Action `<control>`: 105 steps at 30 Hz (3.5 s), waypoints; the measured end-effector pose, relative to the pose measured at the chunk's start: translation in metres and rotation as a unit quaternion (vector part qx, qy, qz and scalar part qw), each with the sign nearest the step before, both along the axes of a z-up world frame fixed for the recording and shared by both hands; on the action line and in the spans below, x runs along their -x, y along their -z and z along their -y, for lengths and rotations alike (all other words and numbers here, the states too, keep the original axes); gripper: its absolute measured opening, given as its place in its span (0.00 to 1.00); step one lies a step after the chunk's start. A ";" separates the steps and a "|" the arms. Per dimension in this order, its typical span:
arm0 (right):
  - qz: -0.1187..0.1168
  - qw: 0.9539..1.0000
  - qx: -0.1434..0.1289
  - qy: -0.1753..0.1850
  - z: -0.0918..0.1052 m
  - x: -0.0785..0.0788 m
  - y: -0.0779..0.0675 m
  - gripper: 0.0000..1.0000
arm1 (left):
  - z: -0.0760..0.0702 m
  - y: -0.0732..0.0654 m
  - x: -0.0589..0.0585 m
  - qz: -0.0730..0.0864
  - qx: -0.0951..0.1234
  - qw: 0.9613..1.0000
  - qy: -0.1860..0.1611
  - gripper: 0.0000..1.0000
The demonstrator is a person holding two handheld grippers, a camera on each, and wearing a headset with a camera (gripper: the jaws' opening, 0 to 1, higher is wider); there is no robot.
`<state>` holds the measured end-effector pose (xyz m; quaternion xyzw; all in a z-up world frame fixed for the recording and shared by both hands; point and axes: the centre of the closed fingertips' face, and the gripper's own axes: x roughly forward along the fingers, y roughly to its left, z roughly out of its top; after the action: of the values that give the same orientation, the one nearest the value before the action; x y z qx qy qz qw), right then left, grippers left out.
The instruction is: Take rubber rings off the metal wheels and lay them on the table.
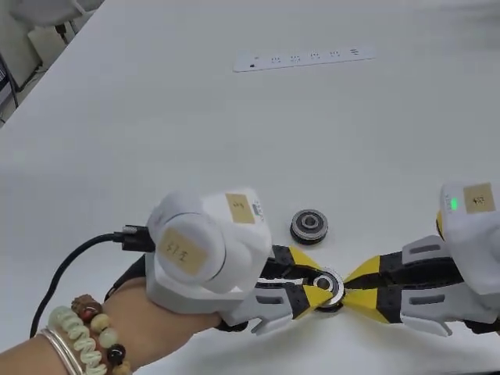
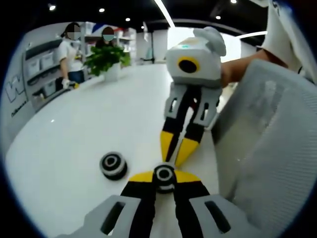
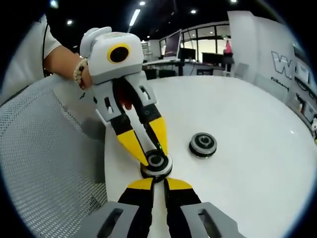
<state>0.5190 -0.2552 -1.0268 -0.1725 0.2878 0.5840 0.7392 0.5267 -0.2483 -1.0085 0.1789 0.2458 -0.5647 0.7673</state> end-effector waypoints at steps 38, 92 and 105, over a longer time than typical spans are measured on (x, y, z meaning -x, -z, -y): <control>-0.242 0.940 -0.127 0.203 0.004 -0.010 -0.013 0.00 | -0.001 -0.001 -0.001 0.006 0.029 1.000 0.005 0.14; -0.253 0.943 -0.132 0.174 -0.007 -0.003 -0.018 0.00 | 0.003 -0.002 0.001 0.003 0.028 1.000 -0.001 0.14; -0.247 0.943 -0.136 0.180 -0.005 -0.006 -0.020 0.00 | 0.003 -0.020 0.002 0.016 0.011 1.000 0.020 0.23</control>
<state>0.5252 -0.2502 -1.0068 0.1335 0.4057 0.4993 0.7538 0.5243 -0.2513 -0.9885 0.1844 0.2231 -0.5798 0.7616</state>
